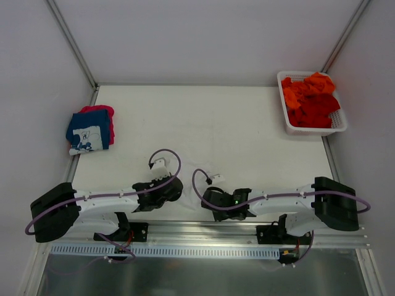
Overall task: Fold and stack the t-shirts
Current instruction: Fold the tshirt
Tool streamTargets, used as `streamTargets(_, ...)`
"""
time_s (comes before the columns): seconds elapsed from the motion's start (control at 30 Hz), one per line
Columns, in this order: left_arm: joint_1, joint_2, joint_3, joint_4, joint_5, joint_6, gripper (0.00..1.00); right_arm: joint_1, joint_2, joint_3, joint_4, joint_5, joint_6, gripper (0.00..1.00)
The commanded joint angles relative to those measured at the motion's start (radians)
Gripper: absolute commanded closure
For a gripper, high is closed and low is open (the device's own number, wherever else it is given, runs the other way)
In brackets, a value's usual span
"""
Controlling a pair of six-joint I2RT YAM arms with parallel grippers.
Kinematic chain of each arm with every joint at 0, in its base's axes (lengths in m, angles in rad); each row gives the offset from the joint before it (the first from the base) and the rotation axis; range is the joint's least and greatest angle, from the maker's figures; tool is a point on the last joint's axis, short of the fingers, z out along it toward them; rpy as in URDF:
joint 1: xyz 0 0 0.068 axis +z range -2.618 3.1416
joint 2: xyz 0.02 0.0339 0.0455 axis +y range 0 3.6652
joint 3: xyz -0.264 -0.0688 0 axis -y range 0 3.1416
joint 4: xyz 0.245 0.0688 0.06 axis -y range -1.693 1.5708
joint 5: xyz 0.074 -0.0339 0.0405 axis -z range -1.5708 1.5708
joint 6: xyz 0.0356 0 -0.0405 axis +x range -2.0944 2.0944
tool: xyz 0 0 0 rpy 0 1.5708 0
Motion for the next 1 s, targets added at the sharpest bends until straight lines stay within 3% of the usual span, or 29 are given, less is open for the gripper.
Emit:
streamTargets(0.0, -0.004, -0.004, -0.027, -0.071, -0.02, 0.006, 1.0, 0.015, -0.074, -0.032, -0.085, 0.063, 0.054, 1.0)
streamTargets(0.13, -0.031, -0.108, 0.029, -0.101, -0.034, 0.07, 1.0, 0.037, -0.195, -0.034, -0.093, 0.15, 0.034, 1.0)
streamTargets(0.23, -0.039, -0.189, 0.116, -0.144, -0.061, 0.183, 0.97, 0.037, -0.298, -0.014, -0.116, 0.204, -0.001, 0.83)
streamTargets(0.27, -0.039, -0.203, 0.143, -0.16, -0.083, 0.243, 0.89, 0.037, -0.319, 0.0, -0.121, 0.216, -0.011, 0.75)
streamTargets(0.3, -0.039, -0.219, 0.169, -0.17, -0.095, 0.274, 0.68, 0.037, -0.356, 0.007, -0.124, 0.229, -0.04, 0.72)
streamTargets(0.37, -0.04, -0.245, 0.242, -0.204, -0.15, 0.372, 0.38, 0.035, -0.385, 0.027, -0.131, 0.256, -0.073, 0.5)
streamTargets(0.4, -0.04, -0.246, 0.264, -0.218, -0.179, 0.403, 0.1, 0.037, -0.395, 0.035, -0.133, 0.261, -0.091, 0.42)
streamTargets(0.43, -0.04, -0.236, 0.305, -0.236, -0.213, 0.429, 0.01, 0.037, -0.404, 0.041, -0.136, 0.276, -0.113, 0.31)
streamTargets(0.53, -0.03, -0.176, 0.371, -0.341, -0.337, 0.48, 0.01, 0.035, -0.386, 0.046, -0.13, 0.295, -0.114, 0.19)
streamTargets(0.67, 0.085, -0.098, 0.362, -0.384, -0.236, 0.483, 0.01, 0.034, -0.326, 0.012, -0.064, 0.289, -0.075, 0.18)
streamTargets(0.8, 0.173, 0.022, 0.329, -0.385, -0.184, 0.474, 0.01, 0.029, -0.28, -0.069, 0.112, 0.264, -0.032, 0.17)
streamTargets(0.97, 0.187, 0.093, 0.292, -0.381, -0.133, 0.412, 0.02, 0.011, -0.235, -0.14, 0.289, 0.259, -0.013, 0.17)
